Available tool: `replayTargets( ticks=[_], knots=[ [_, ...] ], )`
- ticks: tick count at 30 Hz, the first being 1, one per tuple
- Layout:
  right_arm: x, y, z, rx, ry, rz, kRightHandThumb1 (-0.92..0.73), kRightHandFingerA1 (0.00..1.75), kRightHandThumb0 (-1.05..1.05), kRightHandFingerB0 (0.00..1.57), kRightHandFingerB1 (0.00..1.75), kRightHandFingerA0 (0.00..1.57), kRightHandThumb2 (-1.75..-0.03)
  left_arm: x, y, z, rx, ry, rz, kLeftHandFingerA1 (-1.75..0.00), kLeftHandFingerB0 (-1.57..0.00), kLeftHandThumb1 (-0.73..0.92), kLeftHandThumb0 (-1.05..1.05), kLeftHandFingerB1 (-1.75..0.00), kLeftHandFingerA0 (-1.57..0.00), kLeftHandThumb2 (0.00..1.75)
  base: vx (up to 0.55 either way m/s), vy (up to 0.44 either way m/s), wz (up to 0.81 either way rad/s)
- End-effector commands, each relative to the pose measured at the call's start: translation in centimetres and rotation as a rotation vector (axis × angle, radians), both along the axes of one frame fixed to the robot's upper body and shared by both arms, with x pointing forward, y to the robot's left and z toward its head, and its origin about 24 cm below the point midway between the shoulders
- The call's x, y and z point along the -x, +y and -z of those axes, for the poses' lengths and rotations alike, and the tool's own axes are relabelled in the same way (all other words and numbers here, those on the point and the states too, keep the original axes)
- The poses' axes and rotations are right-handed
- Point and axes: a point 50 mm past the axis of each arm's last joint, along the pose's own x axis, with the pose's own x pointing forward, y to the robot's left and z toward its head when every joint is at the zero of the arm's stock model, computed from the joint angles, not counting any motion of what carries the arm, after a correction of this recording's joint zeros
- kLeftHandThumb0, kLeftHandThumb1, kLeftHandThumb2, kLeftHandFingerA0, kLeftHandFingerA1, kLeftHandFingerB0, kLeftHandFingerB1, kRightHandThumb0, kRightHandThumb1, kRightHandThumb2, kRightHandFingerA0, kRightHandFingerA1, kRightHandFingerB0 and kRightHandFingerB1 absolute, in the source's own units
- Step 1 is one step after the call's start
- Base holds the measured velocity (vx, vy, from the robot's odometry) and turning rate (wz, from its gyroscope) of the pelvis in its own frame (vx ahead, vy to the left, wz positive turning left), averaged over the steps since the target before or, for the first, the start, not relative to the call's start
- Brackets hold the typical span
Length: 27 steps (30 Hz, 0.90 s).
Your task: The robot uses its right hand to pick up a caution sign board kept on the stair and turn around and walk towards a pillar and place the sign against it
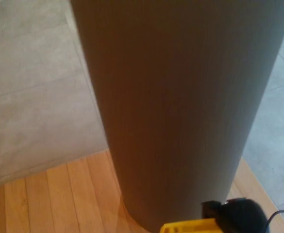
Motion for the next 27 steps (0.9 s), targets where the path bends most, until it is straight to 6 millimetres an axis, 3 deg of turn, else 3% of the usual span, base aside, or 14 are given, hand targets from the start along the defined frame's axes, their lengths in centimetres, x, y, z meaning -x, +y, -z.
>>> replayTargets(
  ticks=[1,4,5,8,9,10,18,19,22,27],
  knots=[
    [-2.2,-2.4,-1.4,0.093,-0.009,0.051,-0.56,1.75,-0.16,0.78,1.51,0.93,-0.83,-0.4,0.9,-1.1,-0.078,-0.087,0.020,-1.21,-1.13,0.47,0.00,-1.09,-1.37,1.06,0.08,-0.081,0.01],
    [-2.4,-2.6,-1.4,0.104,-0.004,0.053,-0.56,1.75,-0.16,0.78,1.51,0.93,-0.83,-0.4,0.9,-1.1,-0.079,-0.090,0.021,-1.21,-1.13,0.47,0.00,-1.09,-1.37,1.06,0.00,0.000,0.00],
    [-2.9,-2.3,-1.3,0.156,0.057,0.056,-0.52,1.71,-0.30,0.88,0.91,0.93,-0.58,-0.7,0.6,-1.1,-0.083,-0.108,0.036,-1.16,-1.15,0.49,-0.03,-1.08,-1.42,1.01,0.11,0.014,-0.07],
    [-3.2,-2.2,-1.3,0.181,0.086,0.059,-0.52,1.71,-0.30,0.88,0.91,0.93,-0.58,-0.8,0.5,-1.2,-0.085,-0.118,0.043,-1.16,-1.15,0.49,-0.03,-1.08,-1.42,1.01,0.15,0.041,-0.10],
    [-2.9,-1.9,-0.8,0.194,0.136,0.065,-0.50,1.73,-0.32,0.92,0.77,0.94,-0.57,-1.3,0.2,-1.4,-0.096,-0.156,0.074,-1.20,-1.18,0.46,-0.02,-1.08,-1.39,1.08,0.16,0.074,0.01],
    [-2.8,-1.8,-0.6,0.202,0.146,0.062,-0.51,1.75,-0.33,0.90,0.75,0.93,-0.58,-1.4,0.1,-1.4,-0.101,-0.158,0.081,-1.21,-1.16,0.46,-0.03,-1.09,-1.37,1.09,0.21,0.109,0.02],
    [-2.2,-0.6,0.1,0.212,0.180,0.041,-0.52,1.68,-0.33,0.89,0.76,0.93,-0.59,-2.1,0.1,-1.7,-0.131,-0.174,0.122,-1.21,-1.16,0.45,0.00,-1.08,-1.35,1.13,0.21,0.142,-0.01],
    [-2.1,0.5,0.1,0.158,0.200,-0.004,-0.53,1.64,-0.23,0.90,1.02,0.95,-0.66,-2.4,0.2,-1.8,-0.144,-0.172,0.127,-1.22,-1.13,0.44,0.05,-1.08,-1.33,1.10,0.20,0.106,0.05],
    [-2.1,1.4,0.1,0.127,0.216,-0.035,-0.54,1.66,-0.22,0.85,1.12,0.93,-0.68,-2.6,0.2,-1.8,-0.139,-0.176,0.116,-1.22,-1.15,0.44,0.03,-1.10,-1.39,1.10,0.20,0.088,0.10],
    [-2.1,1.6,0.0,0.120,0.205,-0.040,-0.53,1.65,-0.21,0.89,1.11,0.95,-0.66,-2.7,0.3,-2.0,-0.139,-0.203,0.113,-1.24,-1.17,0.46,0.02,-1.12,-1.39,1.12,0.20,0.062,-0.08]
  ],
)
